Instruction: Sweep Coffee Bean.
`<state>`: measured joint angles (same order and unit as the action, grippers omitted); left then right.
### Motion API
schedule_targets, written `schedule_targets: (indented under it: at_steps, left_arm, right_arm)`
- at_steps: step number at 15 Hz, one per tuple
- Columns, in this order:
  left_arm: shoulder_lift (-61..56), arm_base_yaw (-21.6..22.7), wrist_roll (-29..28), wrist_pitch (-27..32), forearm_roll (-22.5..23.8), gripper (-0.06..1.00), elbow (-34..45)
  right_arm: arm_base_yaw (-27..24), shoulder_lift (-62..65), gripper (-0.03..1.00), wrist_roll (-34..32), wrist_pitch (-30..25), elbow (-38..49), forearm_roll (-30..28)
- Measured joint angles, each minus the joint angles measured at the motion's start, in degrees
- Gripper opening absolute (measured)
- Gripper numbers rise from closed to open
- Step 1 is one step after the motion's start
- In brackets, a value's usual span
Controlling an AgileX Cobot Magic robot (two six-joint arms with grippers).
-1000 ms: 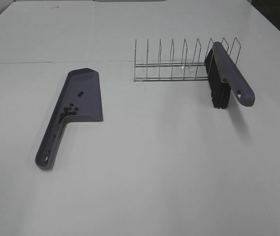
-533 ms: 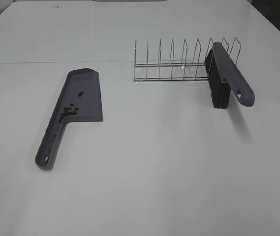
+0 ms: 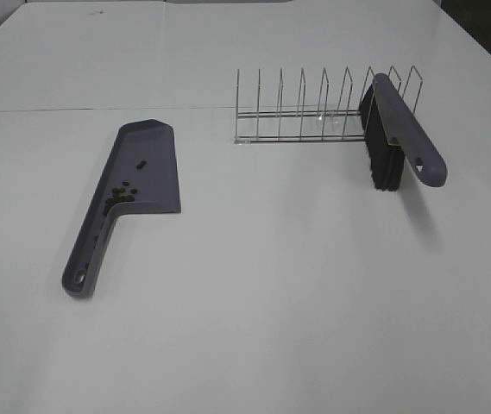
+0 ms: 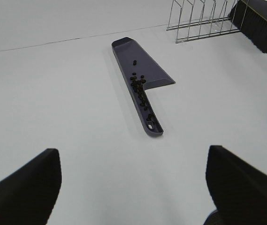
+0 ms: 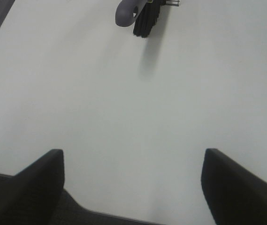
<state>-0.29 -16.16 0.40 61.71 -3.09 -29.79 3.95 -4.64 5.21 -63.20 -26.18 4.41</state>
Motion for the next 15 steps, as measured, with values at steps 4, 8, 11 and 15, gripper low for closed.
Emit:
schedule_targets:
  at_steps: [4,8,11,15]
  left_arm:
    - [0.0,4.6,0.1,0.0,0.0,0.76,0.0]
    - [0.0,9.1,0.1,0.0,0.1,0.76,0.0]
    - [0.0,9.1,0.1,0.0,0.1,0.76,0.0]
    - [0.0,9.1,0.1,0.0,0.1,0.76,0.0]
  right_arm:
    - [0.0,0.0,0.76,0.0,0.0,0.0,0.0]
    - [0.0,0.0,0.76,0.0,0.0,0.0,0.0]
    - [0.0,0.0,0.76,0.0,0.0,0.0,0.0]
    - [0.0,0.0,0.76,0.0,0.0,0.0,0.0]
